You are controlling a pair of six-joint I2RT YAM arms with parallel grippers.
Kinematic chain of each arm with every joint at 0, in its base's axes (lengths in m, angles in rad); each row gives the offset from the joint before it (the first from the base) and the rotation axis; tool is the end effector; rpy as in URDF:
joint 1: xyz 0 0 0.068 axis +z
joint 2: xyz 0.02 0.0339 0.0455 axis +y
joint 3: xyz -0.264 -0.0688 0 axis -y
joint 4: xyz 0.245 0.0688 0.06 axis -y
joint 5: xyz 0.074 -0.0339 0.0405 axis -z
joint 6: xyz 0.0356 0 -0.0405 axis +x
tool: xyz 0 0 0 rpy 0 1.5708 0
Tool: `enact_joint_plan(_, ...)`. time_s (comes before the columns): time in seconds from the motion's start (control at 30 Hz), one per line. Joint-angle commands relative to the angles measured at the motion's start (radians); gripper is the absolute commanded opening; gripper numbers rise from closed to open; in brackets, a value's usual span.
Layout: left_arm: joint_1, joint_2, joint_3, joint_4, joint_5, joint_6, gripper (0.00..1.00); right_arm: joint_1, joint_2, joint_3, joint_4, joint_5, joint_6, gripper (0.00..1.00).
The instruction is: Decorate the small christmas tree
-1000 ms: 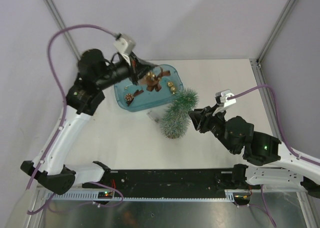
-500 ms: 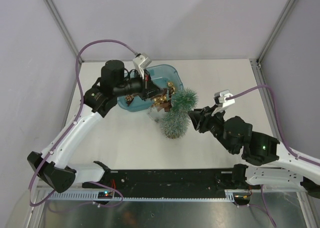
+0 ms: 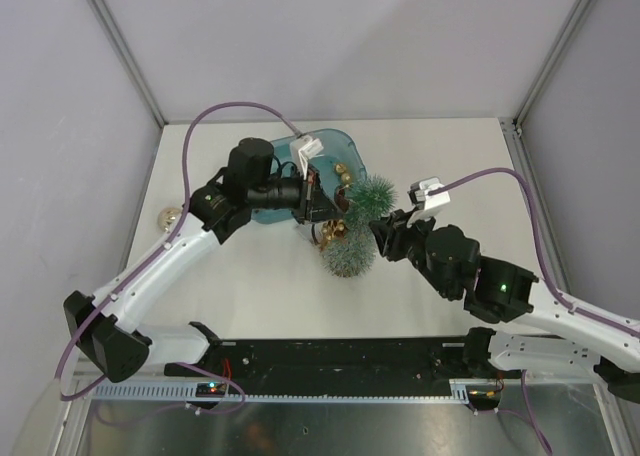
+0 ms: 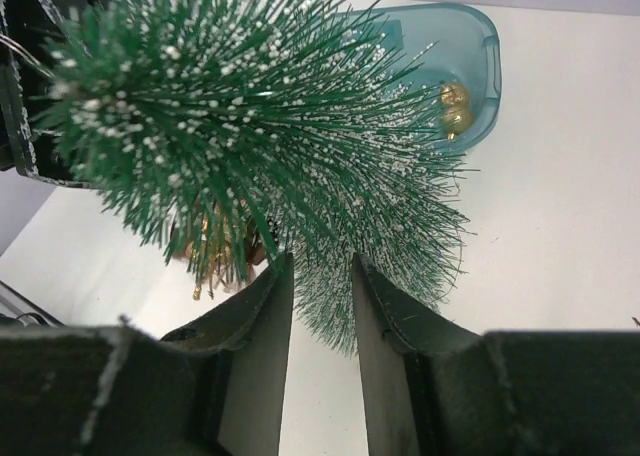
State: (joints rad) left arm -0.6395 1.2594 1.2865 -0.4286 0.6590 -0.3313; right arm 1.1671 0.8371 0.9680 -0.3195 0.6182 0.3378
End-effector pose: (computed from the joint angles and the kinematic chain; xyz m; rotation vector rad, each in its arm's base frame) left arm 0.2088 -0.1825 0.3915 0.7760 1.9619 -1.2578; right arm 0.0895 0.1569 0.3817 -0.2738 1.7361 0.5645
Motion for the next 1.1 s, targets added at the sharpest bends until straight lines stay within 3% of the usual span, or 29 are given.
enact_joint_plan(0.0, -0.006, -0.027, -0.039, 0.017, 0.014, 0.02, 0.02, -0.014, 0.015, -0.002, 0.021, -0.014, -0.012, 0.34)
enact_joint_plan(0.33, -0.043, 0.008, 0.028, 0.016, 0.123, -0.001, 0.03, -0.04, 0.01, -0.047, 0.061, -0.053, 0.004, 0.34)
enact_joint_plan(0.5, -0.081, 0.007, -0.047, 0.017, 0.122, 0.028, 0.04, -0.038, 0.005, -0.065, 0.069, -0.071, 0.018, 0.34)
enact_joint_plan(0.93, -0.088, 0.041, -0.101, 0.016, -0.031, 0.152, 0.3, -0.006, -0.012, -0.098, 0.097, -0.068, 0.037, 0.34)
enact_joint_plan(1.07, -0.089, 0.045, -0.109, 0.016, -0.049, 0.171, 0.32, 0.032, -0.026, -0.099, 0.069, -0.041, 0.052, 0.39)
